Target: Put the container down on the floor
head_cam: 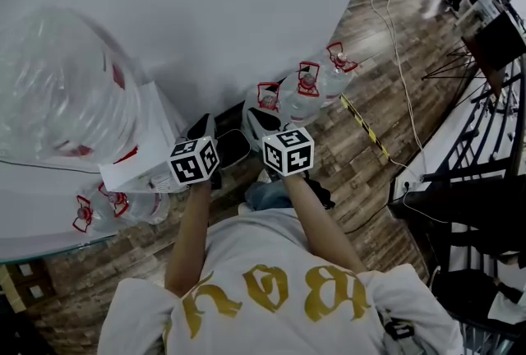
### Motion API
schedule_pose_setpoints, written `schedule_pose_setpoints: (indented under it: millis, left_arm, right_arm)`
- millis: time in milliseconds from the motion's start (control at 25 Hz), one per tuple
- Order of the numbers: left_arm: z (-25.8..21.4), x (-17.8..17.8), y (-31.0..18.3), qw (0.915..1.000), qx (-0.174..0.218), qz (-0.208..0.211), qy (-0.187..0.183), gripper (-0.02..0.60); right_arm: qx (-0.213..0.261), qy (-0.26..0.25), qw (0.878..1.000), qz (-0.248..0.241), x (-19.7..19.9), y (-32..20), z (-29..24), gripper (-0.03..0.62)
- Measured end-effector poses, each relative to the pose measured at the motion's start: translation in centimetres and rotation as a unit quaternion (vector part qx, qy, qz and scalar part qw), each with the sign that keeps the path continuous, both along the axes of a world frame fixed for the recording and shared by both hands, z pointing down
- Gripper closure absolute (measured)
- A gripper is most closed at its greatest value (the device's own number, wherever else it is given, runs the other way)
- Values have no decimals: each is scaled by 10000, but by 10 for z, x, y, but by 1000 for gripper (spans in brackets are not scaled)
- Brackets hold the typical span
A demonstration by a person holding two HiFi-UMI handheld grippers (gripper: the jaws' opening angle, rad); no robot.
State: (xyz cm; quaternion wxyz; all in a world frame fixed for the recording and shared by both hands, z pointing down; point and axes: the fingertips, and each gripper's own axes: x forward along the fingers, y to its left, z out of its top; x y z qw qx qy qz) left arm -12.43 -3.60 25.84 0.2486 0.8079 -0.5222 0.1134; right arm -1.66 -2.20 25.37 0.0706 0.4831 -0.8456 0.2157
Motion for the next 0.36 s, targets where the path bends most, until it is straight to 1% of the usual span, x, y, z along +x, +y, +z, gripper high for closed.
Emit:
schedule_pose_setpoints:
  millis: [200, 360]
  left_arm:
    - [0, 4, 2, 10000, 3, 79, -3, 580]
    - [-1, -1, 3, 10000, 18, 48, 1, 581]
  right_arm:
    - [14, 55, 10000, -20, -1, 1, 0, 566]
    - [-1, 49, 10000, -62, -8, 3, 0, 566]
